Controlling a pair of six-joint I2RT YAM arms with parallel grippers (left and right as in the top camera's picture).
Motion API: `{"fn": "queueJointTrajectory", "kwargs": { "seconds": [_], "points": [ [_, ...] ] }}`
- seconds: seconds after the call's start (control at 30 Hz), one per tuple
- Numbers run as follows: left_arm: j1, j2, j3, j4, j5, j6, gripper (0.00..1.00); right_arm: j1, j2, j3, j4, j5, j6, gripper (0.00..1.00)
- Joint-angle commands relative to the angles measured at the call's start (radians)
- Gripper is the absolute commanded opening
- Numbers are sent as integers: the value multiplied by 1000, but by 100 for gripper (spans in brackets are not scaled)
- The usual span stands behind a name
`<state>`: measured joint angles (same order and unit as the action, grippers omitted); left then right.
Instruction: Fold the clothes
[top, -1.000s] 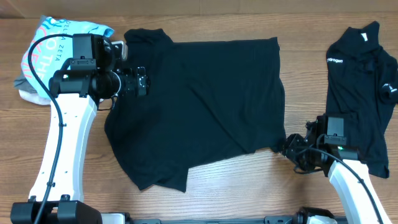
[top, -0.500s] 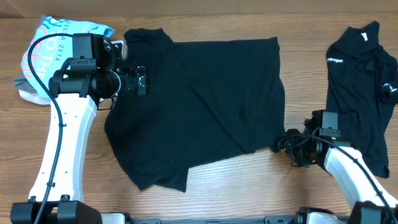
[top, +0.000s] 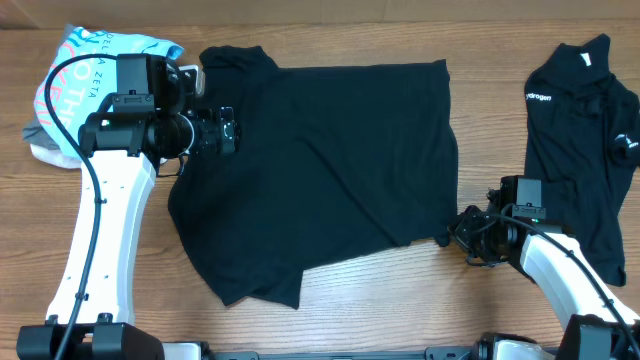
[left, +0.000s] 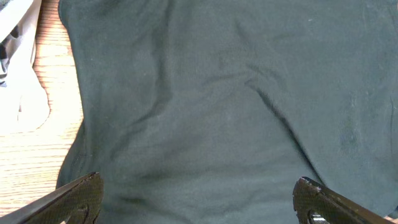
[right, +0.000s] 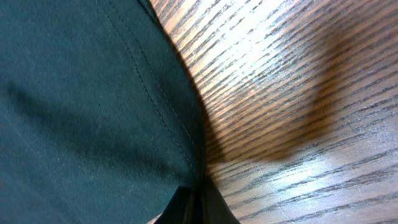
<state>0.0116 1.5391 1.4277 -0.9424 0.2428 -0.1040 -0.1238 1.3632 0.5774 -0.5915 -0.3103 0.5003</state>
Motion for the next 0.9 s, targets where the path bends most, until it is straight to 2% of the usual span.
{"fn": "queueJointTrajectory", "kwargs": {
  "seconds": [0.0,0.1,0.27,0.33,0.37,0.4,0.47,0.63,0.87],
  "points": [
    [-5,-6,13,4,-6,14,100,-1,0,6,-6,-2,-3,4],
    [-5,-6,13,0,-6,14,100,-2,0,59,-93,31,-10,4],
    [-5,-6,13,-3,-6,14,100,-2,0,365,-473,230,-40,4],
    [-5,-6,13,-6,-6,14,100,-2,0,448,-546,278,-41,9],
    [-5,-6,13,-8,-6,14,100,-2,0,481,-573,293,-41,18],
    [-5,-6,13,-11,-6,14,100,-2,0,497,-588,302,-43,20],
    [-5,-6,13,-18,-7,15,100,-2,0,513,-609,320,-44,34],
    [-5,-6,13,-50,-19,23,100,-2,23,510,-649,399,-43,50],
    [-7,-6,13,-165,18,31,100,-2,26,511,-643,334,-60,53]
  ]
}}
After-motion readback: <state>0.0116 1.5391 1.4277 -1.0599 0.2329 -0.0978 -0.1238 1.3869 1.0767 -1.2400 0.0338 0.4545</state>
